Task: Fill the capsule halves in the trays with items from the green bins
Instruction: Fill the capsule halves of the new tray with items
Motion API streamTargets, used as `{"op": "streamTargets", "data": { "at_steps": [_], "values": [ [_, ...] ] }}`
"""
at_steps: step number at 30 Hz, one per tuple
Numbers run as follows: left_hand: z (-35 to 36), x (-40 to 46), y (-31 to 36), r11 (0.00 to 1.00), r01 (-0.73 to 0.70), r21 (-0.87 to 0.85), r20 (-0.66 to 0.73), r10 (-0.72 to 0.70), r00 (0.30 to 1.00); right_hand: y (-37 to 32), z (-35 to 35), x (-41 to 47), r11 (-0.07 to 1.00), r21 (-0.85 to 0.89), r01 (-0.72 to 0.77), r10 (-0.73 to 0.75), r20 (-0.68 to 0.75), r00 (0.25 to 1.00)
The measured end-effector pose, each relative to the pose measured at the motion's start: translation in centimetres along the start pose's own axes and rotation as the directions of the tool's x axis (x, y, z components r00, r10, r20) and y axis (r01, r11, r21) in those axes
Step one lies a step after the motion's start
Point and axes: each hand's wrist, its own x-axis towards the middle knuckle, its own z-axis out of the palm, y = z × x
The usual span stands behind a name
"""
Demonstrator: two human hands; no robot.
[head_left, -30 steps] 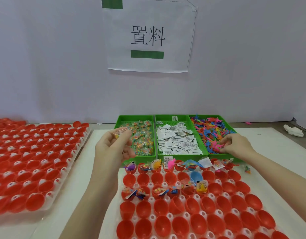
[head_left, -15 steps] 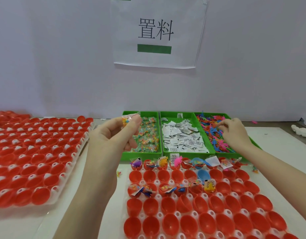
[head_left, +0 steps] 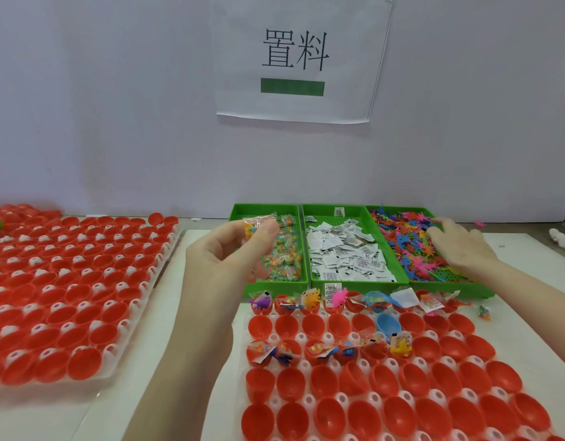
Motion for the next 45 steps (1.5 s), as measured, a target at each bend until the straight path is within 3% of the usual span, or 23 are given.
{"op": "streamTargets", "data": {
  "at_steps": [3,5,10,14,17,19,21,25,29,31,36,42,45],
  "values": [
    [-0.1,0.1,-0.1,1.0,-0.001,0.006,-0.003,0.001,1.0,0.1,-0.6,-0.6,0.882,-0.449,0.142,-0.159,-0.001,0.987],
    [-0.1,0.2,-0.2,1.0,0.002,0.016,-0.008,-0.002,1.0,0.3,-0.6,-0.6,0.78,-0.57,0.259,-0.277,0.057,0.959],
    [-0.2,0.4,-0.5,0.999,-0.007,0.032,-0.022,0.008,1.0,0.0,-0.3,-0.5,0.908,-0.278,0.313,-0.27,0.183,0.945],
    [-0.1,0.3,-0.6,0.999,-0.005,0.036,-0.01,0.006,1.0,0.5,-0.3,-0.3,0.979,-0.087,0.186,-0.183,0.033,0.983],
    [0.2,0.1,-0.8,0.999,-0.004,0.036,0.008,0.004,1.0,0.2,-0.5,-0.2,0.988,-0.116,0.102,-0.114,-0.105,0.988],
    [0.3,0.1,-1.0,1.0,0.004,0.02,0.003,-0.004,1.0,-0.7,-0.9,-0.6,0.985,-0.091,0.148,-0.165,-0.22,0.961],
    [0.4,0.1,-1.2,0.999,0.026,0.023,0.008,-0.027,1.0,-2.5,-1.0,-1.2,0.963,-0.001,0.268,-0.26,-0.241,0.935],
    [0.6,0.0,-0.7,1.0,0.025,-0.015,0.072,-0.024,0.997,-6.6,0.6,-2.9,0.888,0.071,0.454,-0.457,0.035,0.889],
    [0.5,-0.2,-0.1,0.994,-0.074,0.075,0.186,0.059,0.981,-8.6,2.9,-3.7,0.89,-0.191,0.415,-0.348,0.305,0.887],
    [0.5,-0.2,-0.2,0.987,-0.088,0.136,0.211,0.058,0.976,-8.8,3.6,-3.7,0.882,-0.282,0.379,-0.285,0.323,0.903],
    [0.6,-0.1,-0.9,0.984,0.004,0.18,0.231,-0.046,0.972,-9.0,3.7,-3.6,0.93,-0.198,0.31,-0.282,0.158,0.946],
    [0.8,0.1,-1.2,0.982,0.065,0.179,0.239,-0.108,0.965,-8.7,2.0,-3.9,0.941,-0.095,0.325,-0.329,-0.028,0.944],
    [1.0,0.1,-1.2,0.976,0.206,0.075,0.268,-0.219,0.938,-9.0,0.3,-4.6,0.931,0.15,0.332,-0.309,-0.157,0.938]
  ]
}}
